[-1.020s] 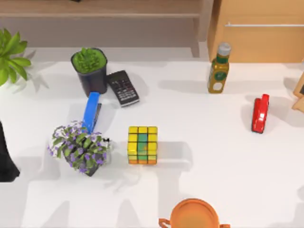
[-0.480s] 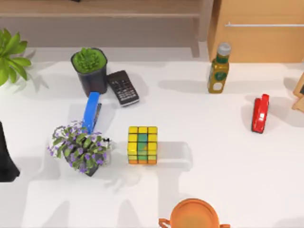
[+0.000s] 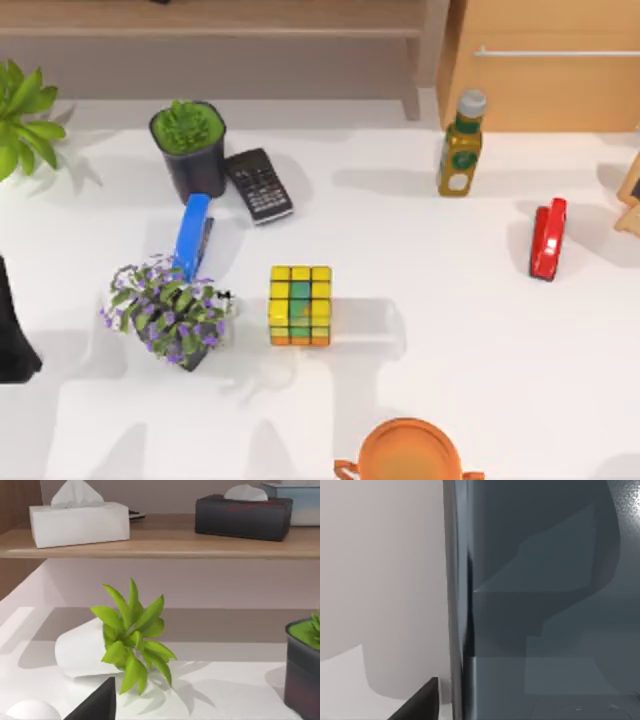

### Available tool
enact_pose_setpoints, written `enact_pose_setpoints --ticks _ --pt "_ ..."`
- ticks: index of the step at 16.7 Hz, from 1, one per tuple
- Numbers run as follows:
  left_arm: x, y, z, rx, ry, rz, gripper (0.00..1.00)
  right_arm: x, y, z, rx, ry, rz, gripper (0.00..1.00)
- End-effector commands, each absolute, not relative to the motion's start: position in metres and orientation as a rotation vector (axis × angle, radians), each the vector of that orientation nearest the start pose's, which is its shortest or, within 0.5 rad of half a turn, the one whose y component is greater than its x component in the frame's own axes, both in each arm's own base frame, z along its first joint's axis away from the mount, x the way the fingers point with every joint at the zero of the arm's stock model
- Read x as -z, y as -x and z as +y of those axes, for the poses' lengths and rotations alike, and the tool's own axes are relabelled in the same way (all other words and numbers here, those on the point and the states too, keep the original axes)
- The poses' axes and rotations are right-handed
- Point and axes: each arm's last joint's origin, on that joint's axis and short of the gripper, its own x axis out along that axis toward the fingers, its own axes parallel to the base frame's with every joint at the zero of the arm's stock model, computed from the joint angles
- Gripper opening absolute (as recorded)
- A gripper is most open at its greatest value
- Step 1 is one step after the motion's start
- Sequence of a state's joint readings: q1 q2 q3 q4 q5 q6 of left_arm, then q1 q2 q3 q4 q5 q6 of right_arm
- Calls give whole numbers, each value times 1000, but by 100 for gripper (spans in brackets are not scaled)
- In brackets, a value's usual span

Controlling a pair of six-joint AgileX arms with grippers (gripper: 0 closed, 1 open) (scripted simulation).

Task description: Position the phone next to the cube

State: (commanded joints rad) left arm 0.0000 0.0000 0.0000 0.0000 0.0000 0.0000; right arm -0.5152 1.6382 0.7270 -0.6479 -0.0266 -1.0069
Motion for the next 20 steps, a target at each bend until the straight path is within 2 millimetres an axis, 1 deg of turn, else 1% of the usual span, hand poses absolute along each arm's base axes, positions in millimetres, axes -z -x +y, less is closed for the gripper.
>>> enact_pose_setpoints --ticks 13,14,20 --pt "-160 -106 -1 0 0 0 100 -107 -211 -118 -394 376 1509 2" --pt "-160 -106 -1 0 0 0 100 -107 -211 -118 -394 376 1509 0" --pt "-160 -106 -1 0 0 0 100 -107 -211 -118 -394 376 1509 0"
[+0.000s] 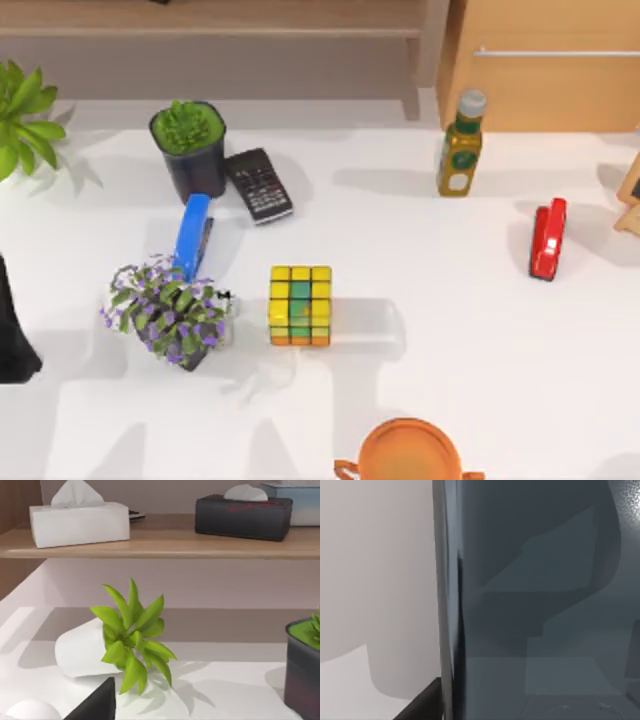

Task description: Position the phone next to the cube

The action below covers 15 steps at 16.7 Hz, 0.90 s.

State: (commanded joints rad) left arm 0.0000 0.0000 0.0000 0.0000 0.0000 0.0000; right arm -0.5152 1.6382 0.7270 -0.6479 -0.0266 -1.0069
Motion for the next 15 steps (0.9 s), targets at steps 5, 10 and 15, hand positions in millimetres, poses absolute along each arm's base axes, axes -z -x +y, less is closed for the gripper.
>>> enact_pose_setpoints --ticks 5,10,15 --pt "-160 -106 -1 0 0 0 100 -121 -211 -118 -387 371 1504 0" --pt "-160 -106 -1 0 0 0 100 -135 -211 -118 -386 373 1502 0" --pt "-160 -106 -1 0 0 0 100 -143 -216 -118 -352 381 1481 0"
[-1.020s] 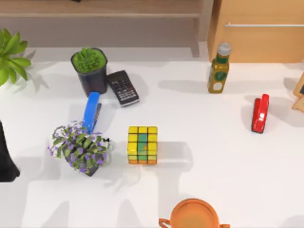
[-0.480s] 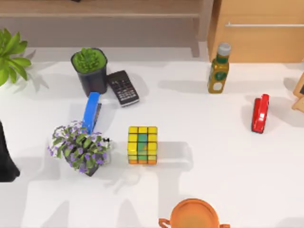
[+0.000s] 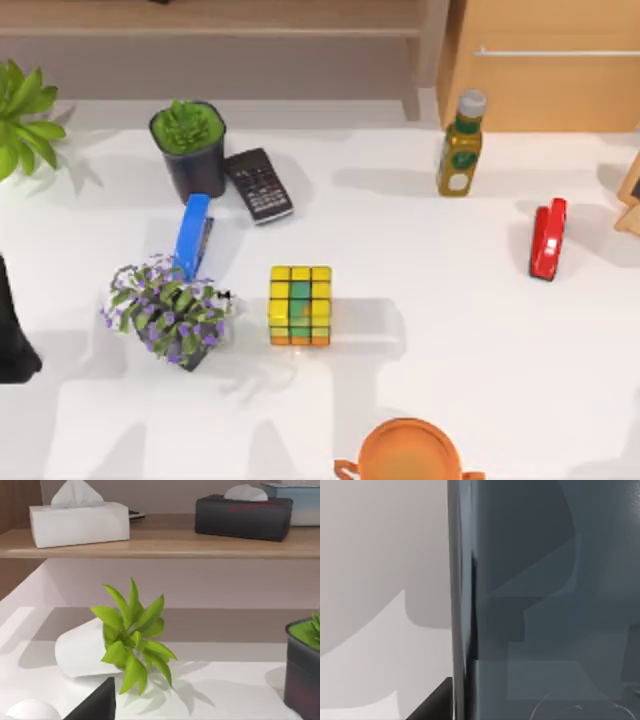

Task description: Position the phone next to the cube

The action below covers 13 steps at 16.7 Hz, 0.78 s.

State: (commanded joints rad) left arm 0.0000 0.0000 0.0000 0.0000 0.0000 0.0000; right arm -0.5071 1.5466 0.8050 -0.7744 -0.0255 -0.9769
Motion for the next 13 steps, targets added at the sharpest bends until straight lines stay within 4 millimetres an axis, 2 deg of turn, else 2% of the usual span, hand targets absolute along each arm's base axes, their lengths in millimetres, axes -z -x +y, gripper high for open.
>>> enact_pose_setpoints --ticks 3,6,10,13 --pt "-160 -106 -1 0 0 0 100 -173 -230 -115 -250 388 1416 0" --pt "-160 -106 -1 0 0 0 100 -210 -246 -105 -140 364 1334 0" --pt "-160 -106 -1 0 0 0 100 -253 -267 -77 -32 280 1234 0" --pt "-160 -106 -1 0 0 0 100 -271 -284 -48 1 191 1197 0"
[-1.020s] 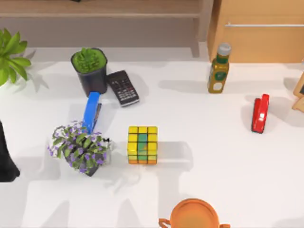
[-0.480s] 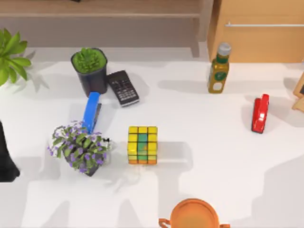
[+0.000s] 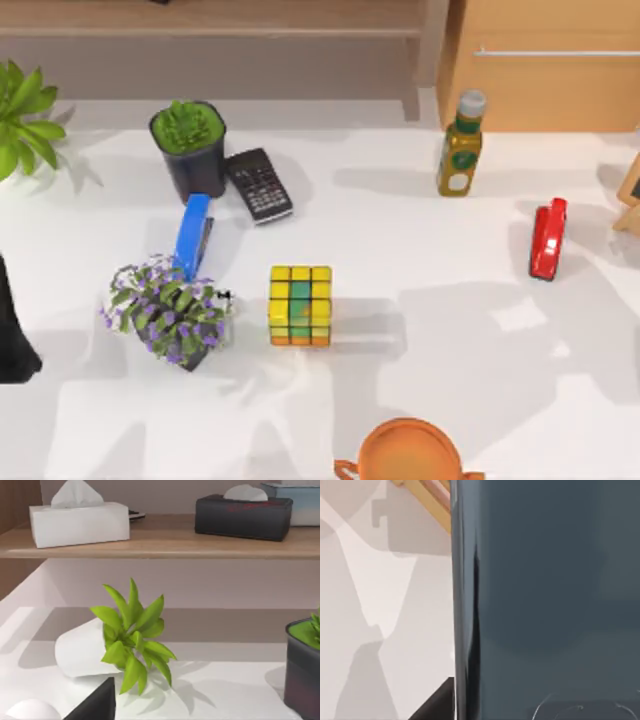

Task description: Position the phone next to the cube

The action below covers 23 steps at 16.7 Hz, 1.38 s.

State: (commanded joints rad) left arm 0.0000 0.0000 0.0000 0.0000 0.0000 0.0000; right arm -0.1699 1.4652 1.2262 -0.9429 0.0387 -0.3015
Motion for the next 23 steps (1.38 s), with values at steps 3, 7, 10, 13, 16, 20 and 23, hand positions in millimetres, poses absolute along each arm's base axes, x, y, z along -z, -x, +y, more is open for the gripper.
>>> enact_pose_setpoints --ticks 3,7,10,13,16,20,23 --pt "-160 -106 -1 0 0 0 100 -278 -303 -11 5 100 1198 0" --pt "-160 -106 -1 0 0 0 100 -270 -325 46 -6 3 1257 0" --pt "-160 -106 -1 0 0 0 100 -253 -336 92 -13 -39 1329 0" --pt "-160 -106 -1 0 0 0 100 -230 -339 138 -13 -50 1412 0" --pt "-160 -106 -1 0 0 0 100 -206 -337 176 -6 -39 1487 0" --pt "-160 -106 -1 0 0 0 100 -182 -330 207 6 -13 1553 0" --pt "-160 -106 -1 0 0 0 100 -178 -328 212 8 -7 1564 0"
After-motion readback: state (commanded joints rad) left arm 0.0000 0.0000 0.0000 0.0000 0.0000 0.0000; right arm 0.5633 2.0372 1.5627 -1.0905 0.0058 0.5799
